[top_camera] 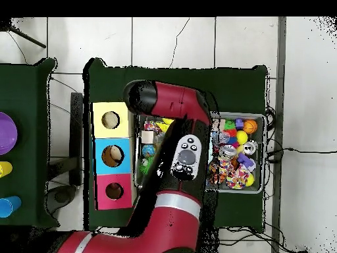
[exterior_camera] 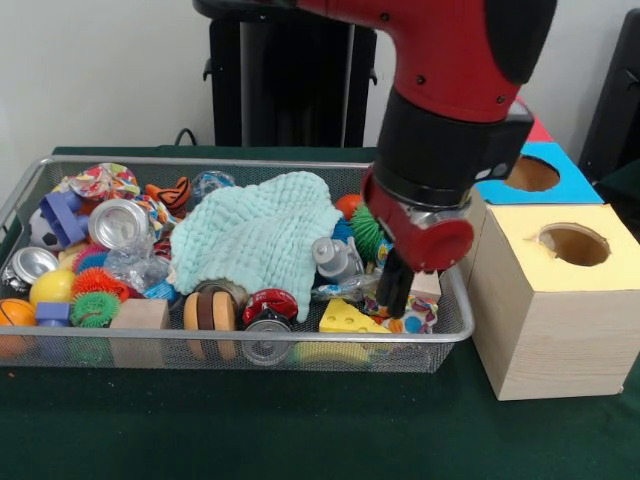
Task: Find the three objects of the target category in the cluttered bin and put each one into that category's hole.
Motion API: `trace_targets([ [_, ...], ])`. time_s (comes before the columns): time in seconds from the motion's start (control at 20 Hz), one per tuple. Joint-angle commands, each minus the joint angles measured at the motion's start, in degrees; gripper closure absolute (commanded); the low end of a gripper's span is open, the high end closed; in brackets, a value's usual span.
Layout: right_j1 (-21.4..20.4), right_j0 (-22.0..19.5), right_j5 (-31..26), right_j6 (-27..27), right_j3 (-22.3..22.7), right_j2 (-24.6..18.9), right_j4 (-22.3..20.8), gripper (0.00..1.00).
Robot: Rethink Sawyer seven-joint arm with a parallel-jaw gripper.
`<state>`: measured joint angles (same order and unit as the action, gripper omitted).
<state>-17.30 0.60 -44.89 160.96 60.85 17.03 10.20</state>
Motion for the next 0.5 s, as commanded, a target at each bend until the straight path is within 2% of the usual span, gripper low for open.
trace_targets([
  [0.05,3.7,-3.0,-8.0,-12.2,-6.5,-7.7,-4.8,1.00],
  [0.25,6.8,-1.7,-9.9,-9.9,-10.7,-8.0,-6.0,1.00],
  [0.5,7.7,0.2,-10.0,-7.2,-11.5,-8.3,-6.0,1.00],
])
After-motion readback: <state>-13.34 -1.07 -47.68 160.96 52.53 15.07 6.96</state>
